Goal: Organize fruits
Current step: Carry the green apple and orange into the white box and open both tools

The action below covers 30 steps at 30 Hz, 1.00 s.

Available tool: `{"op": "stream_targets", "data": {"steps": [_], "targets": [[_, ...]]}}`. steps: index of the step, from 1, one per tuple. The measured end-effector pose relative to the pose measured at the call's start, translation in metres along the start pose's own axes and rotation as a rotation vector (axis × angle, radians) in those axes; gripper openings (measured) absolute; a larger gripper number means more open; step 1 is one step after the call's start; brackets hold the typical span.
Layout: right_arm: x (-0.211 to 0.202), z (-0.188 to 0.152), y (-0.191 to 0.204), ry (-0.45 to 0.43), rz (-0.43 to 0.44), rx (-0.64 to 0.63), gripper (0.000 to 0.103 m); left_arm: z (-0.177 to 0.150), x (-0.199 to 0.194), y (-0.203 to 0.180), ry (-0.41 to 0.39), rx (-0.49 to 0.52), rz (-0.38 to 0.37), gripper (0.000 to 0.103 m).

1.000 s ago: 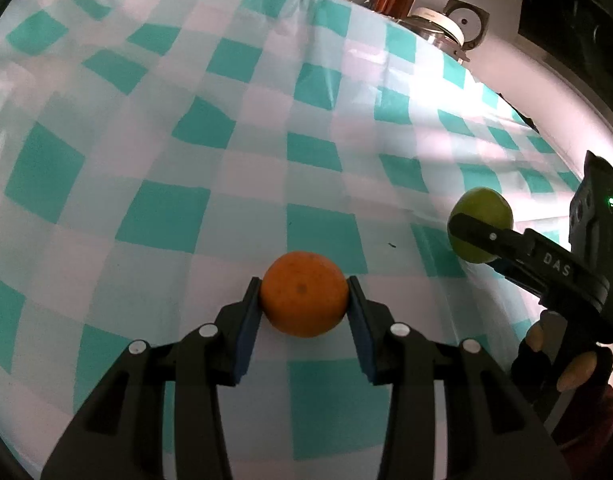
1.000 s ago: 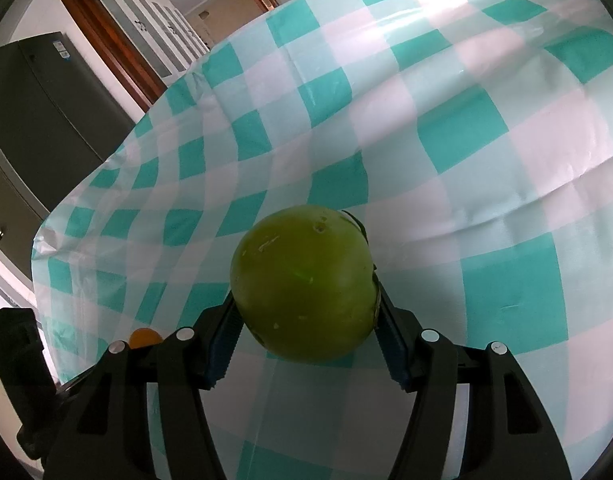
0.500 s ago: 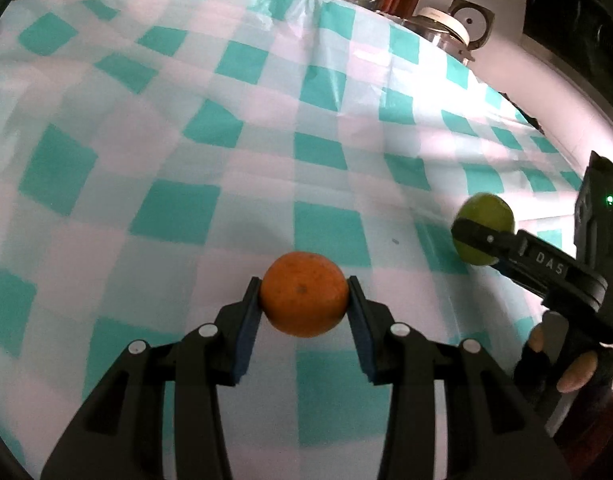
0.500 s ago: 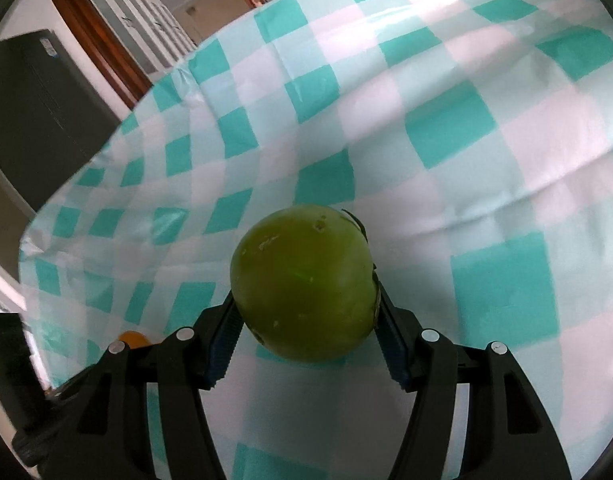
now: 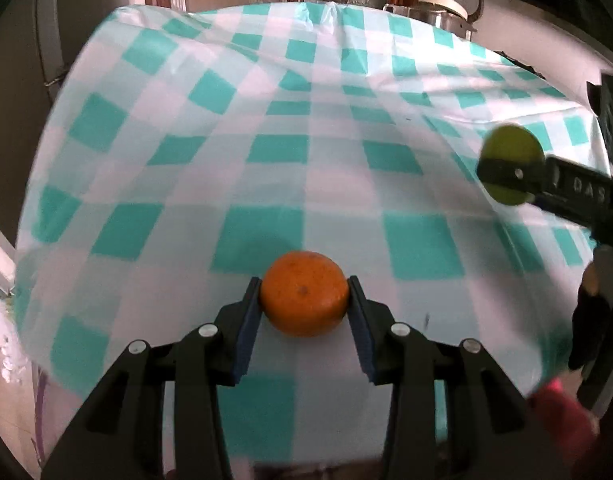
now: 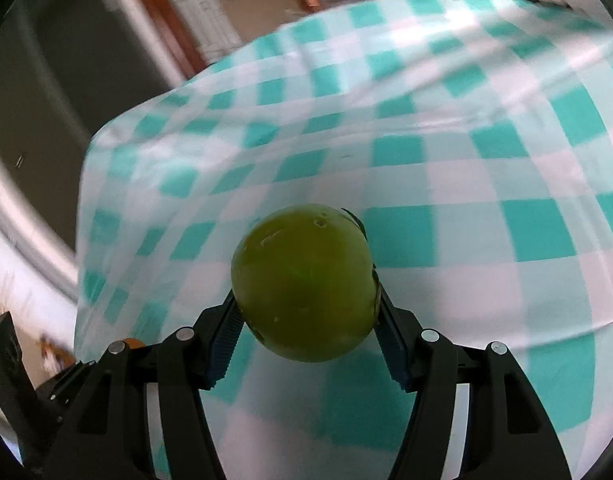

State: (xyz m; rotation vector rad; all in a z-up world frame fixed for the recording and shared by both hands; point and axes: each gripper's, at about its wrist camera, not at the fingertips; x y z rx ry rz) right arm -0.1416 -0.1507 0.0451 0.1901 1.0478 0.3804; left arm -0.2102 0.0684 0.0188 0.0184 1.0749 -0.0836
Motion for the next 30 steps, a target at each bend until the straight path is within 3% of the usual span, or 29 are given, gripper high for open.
{"op": "stream_targets", "data": {"steps": [13,21,30], "targets": [[0.021,-0.035,0.099,0.083,0.014,-0.284,0.061,-0.043,-0.030,0.059,-0.054,-0.110,0.053,0.042],[0.025,-0.068,0.159,0.107,0.051,-0.506,0.061,-0.088,-0.048,0.110,-0.059,-0.214,0.108,0.042],[0.049,-0.125,0.231,0.221,0.128,-0.827,0.061,-0.142,-0.041,0.176,0.028,-0.372,0.191,0.042]]}}
Point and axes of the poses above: each gripper's, at about its wrist camera, not at the fingertips, and x roughly the way its jaws point, y to its left, z to its top, and after that the axes turned 14 degrees about y, right-handed
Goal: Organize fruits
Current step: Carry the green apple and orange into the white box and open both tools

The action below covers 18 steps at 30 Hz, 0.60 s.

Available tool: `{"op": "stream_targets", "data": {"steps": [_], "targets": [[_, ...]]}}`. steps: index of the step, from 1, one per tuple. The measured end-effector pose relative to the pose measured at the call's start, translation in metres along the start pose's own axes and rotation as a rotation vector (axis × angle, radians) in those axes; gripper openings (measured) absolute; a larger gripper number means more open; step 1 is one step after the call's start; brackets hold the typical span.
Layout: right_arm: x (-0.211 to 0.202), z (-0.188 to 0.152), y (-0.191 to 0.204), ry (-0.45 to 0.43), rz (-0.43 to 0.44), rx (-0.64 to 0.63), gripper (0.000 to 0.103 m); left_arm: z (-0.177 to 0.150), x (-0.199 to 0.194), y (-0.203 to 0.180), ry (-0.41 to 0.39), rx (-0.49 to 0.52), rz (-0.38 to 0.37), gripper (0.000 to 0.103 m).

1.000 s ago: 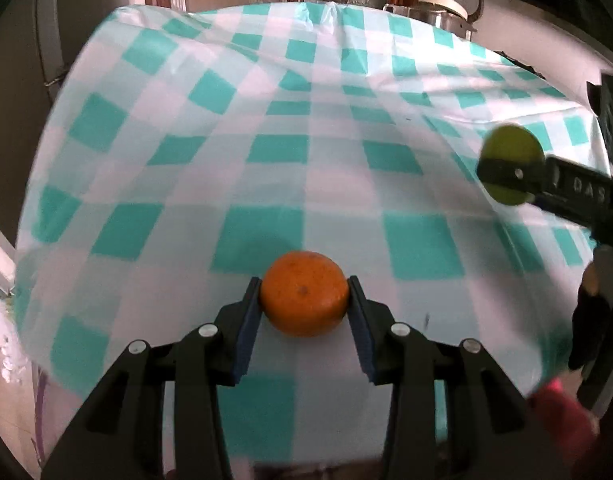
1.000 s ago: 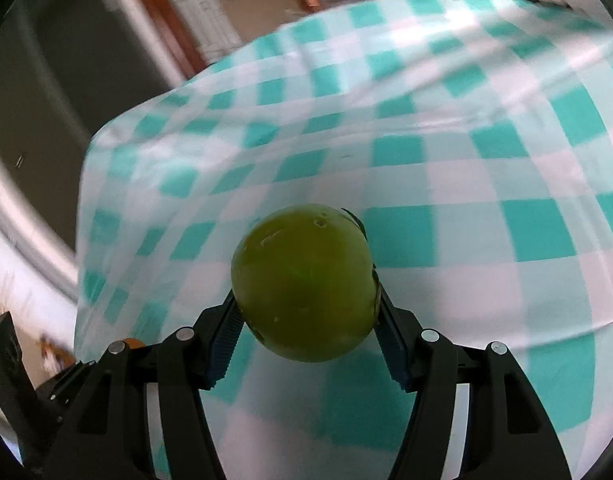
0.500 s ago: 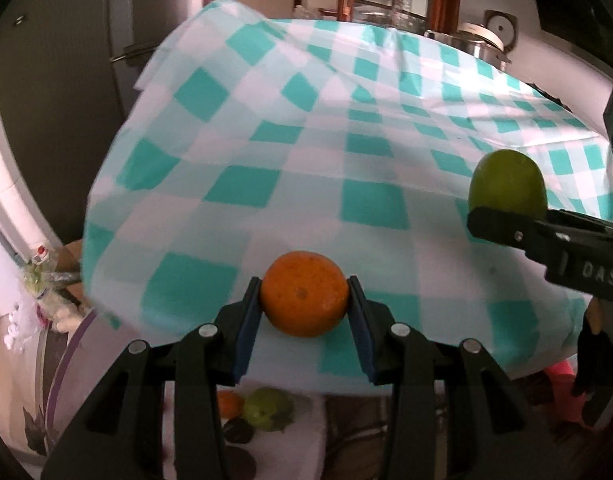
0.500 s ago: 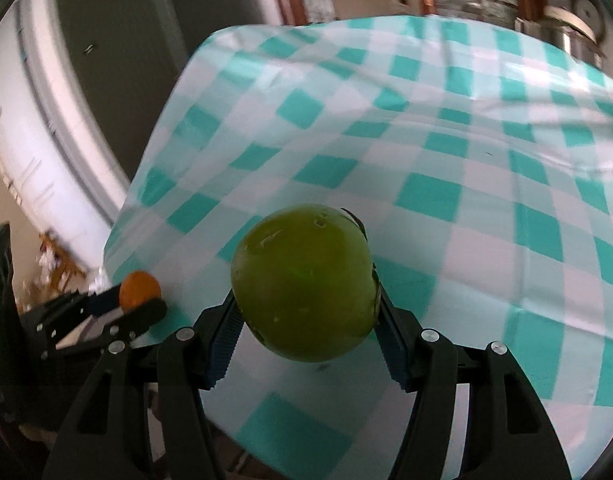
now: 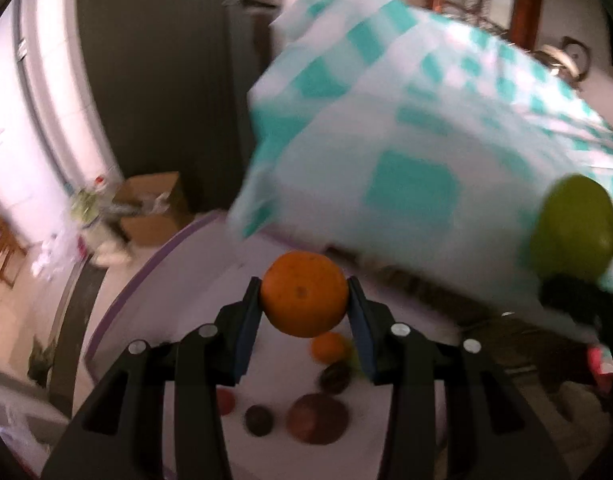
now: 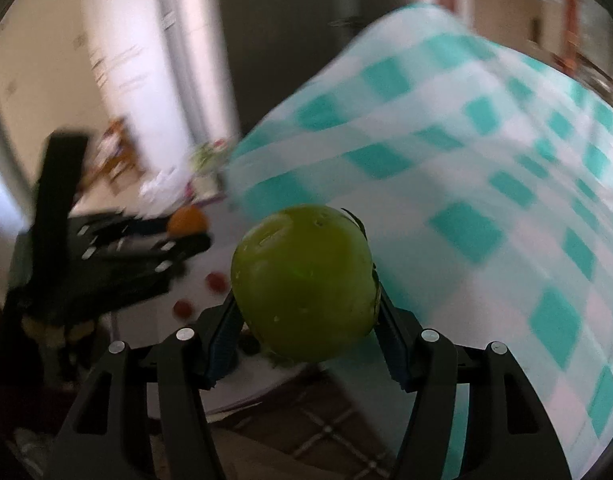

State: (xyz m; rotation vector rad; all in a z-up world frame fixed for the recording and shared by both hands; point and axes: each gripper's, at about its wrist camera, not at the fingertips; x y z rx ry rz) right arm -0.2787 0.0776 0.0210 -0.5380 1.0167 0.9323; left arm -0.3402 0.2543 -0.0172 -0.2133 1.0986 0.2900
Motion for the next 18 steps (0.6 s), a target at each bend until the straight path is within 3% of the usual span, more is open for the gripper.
{"op": "stream_targets", "data": {"steps": [3,7,18], "targets": [[0.025,0.004,0.032,0.073,0.031,-0.127,0.061,-0.008,0.021,0.022,0.061,-0.044,0.046,0.042],[0.061,0.010,0.061,0.170,0.012,-0.242,0.061,-0.019,0.043,0.045,0.136,-0.098,0.076,0.042],[0.179,0.052,0.085,0.372,-0.037,-0.264,0.061,-0.046,0.105,0.096,0.381,-0.249,0.140,0.043]]}}
Point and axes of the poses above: each gripper's, at about its wrist camera, not at the fingertips, and x roughly the way its jaws point, y to its left, z to its top, and after that the axes turned 14 degrees about y, right-handed
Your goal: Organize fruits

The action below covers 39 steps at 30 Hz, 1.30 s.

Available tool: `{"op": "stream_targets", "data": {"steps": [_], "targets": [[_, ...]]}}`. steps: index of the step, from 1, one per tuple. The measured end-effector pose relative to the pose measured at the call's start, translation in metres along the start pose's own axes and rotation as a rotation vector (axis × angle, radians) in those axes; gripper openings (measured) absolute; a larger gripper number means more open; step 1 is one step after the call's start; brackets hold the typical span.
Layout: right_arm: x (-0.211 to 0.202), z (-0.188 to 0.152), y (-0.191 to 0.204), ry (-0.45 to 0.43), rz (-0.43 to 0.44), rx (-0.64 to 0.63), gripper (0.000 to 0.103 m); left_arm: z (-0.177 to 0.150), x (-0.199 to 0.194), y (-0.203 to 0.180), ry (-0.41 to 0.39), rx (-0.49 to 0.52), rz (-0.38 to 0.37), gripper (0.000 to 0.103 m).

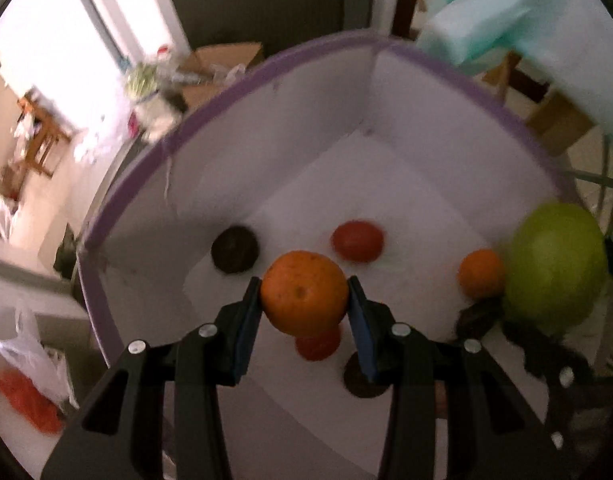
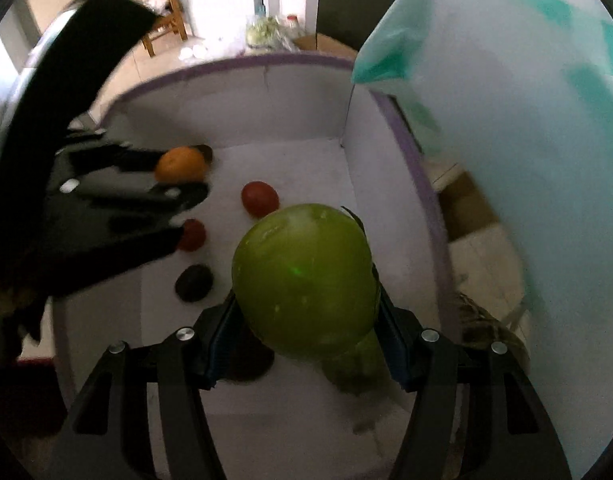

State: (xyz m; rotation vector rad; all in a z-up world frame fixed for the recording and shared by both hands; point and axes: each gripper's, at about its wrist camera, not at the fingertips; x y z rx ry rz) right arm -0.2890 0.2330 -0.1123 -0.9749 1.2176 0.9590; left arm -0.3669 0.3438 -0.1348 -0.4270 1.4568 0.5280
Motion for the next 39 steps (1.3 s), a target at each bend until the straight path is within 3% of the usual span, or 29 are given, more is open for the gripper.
{"op": "stream_targets", "data": {"steps": [6,8,13,16,18,20,25,29,32,35,39], "targets": [[0.034,0.026,0.007,0.075,-0.041,-0.047,0.059,-0.008,0.016,0.010,0.041,-0.023,-0.008,0.043],[0.036,0.031,0.008,0.070,-0.047,-0.054,0.047,-0.008,0.017,0.007,0.043,-0.018,-0.008,0.043],[0.026,0.039,0.010,0.038,-0.069,-0.063,0.047,-0.007,0.015,0.003,0.040,-0.014,-0.005,0.043],[0.023,0.033,0.008,0.043,-0.067,-0.045,0.054,-0.008,0.016,0.001,0.034,-0.007,0.002,0.043],[0.022,0.028,0.008,0.054,-0.080,-0.041,0.060,-0.007,0.015,0.001,0.017,-0.006,-0.012,0.052],[0.014,0.017,0.009,0.043,-0.098,-0.055,0.076,-0.009,0.007,0.000,-0.026,0.003,-0.026,0.070],[-0.013,-0.028,0.011,0.017,-0.135,-0.119,0.085,-0.016,-0.030,-0.009,-0.169,0.033,-0.087,0.093],[-0.029,-0.063,0.011,-0.002,-0.136,-0.126,0.085,-0.030,-0.078,-0.011,-0.354,0.056,-0.156,0.102],[-0.056,-0.080,-0.001,-0.069,-0.109,-0.071,0.085,-0.043,-0.113,-0.022,-0.456,0.077,-0.107,0.102],[-0.082,-0.093,-0.013,-0.142,-0.084,0.004,0.085,-0.049,-0.130,-0.036,-0.435,0.094,-0.080,0.102],[-0.089,-0.102,-0.021,-0.170,-0.083,0.070,0.085,-0.046,-0.118,-0.054,-0.351,0.105,-0.023,0.102]]}}
Point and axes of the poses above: each gripper's, at about its wrist camera, not at the fingertips, and x roughly the way its jaws point, y to its left, z to its top, and after that the axes turned 14 degrees about y, right-handed
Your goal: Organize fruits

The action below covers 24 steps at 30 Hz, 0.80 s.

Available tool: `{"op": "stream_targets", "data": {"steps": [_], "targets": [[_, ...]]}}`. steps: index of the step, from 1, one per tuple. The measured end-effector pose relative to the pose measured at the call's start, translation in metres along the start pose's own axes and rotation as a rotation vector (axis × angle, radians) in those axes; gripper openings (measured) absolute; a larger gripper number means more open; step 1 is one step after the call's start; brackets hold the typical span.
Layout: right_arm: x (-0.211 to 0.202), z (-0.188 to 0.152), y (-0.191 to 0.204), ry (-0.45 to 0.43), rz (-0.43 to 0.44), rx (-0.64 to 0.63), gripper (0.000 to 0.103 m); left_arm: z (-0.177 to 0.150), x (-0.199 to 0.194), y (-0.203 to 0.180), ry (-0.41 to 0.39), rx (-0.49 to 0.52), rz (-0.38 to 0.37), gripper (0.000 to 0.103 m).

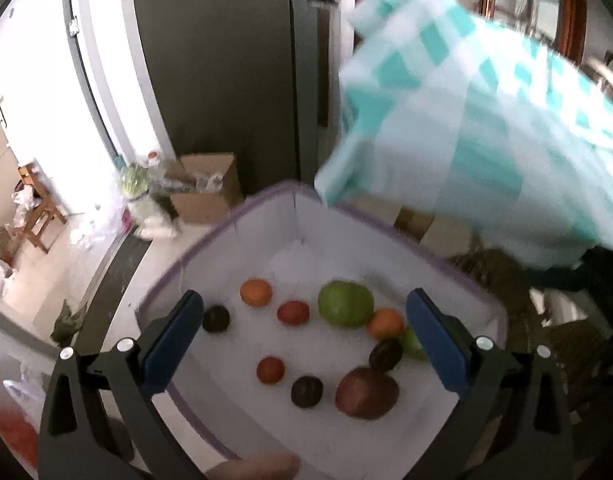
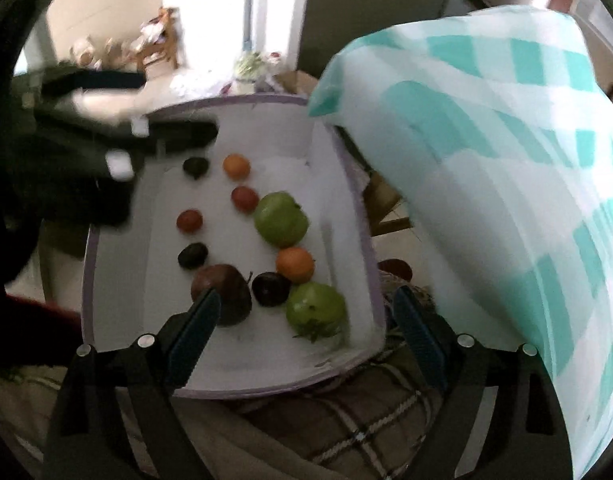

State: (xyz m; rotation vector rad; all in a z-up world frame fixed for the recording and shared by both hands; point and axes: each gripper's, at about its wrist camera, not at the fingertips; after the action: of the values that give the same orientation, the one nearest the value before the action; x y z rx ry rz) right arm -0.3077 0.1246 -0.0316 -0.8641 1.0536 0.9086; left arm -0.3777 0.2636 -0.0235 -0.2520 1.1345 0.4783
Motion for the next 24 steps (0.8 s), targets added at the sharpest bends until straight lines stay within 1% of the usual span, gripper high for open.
{"op": "stream_targets", "data": {"steps": [2,3,6,8,12,24], "targets": [[0.003,-0.002,-0.003,0.003,-0.010,0.021,0.085,-0.008,0.015,-0.005,0.064,-0.008,0.029,0.102],[0.004,-0.002,-0.003,0.004,-0.017,0.022,0.085,-0.009,0.019,-0.006,0.080,-0.012,0.024,0.102],[0.014,0.001,-0.001,0.023,-0.033,0.006,0.087,-0.015,0.033,-0.004,0.133,-0.026,-0.033,0.102],[0.022,0.001,-0.001,0.049,-0.028,0.009,0.087,-0.021,0.041,-0.003,0.160,-0.032,-0.045,0.102],[0.031,0.003,-0.001,0.085,-0.002,0.019,0.088,-0.026,0.049,-0.003,0.162,-0.022,-0.013,0.102],[0.044,0.004,0.006,0.123,0.040,-0.004,0.088,-0.030,0.059,0.001,0.172,-0.042,-0.017,0.102]]}}
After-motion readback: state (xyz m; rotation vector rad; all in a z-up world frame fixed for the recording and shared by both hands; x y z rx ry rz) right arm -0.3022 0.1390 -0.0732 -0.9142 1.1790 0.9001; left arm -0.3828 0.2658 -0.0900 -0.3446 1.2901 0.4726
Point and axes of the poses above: each gripper's, at about its wrist camera, not at the fingertips, and x roughly the way its jaws point, y to its left, z to its top, and after that the axes turned 14 degrees about y, right-handed
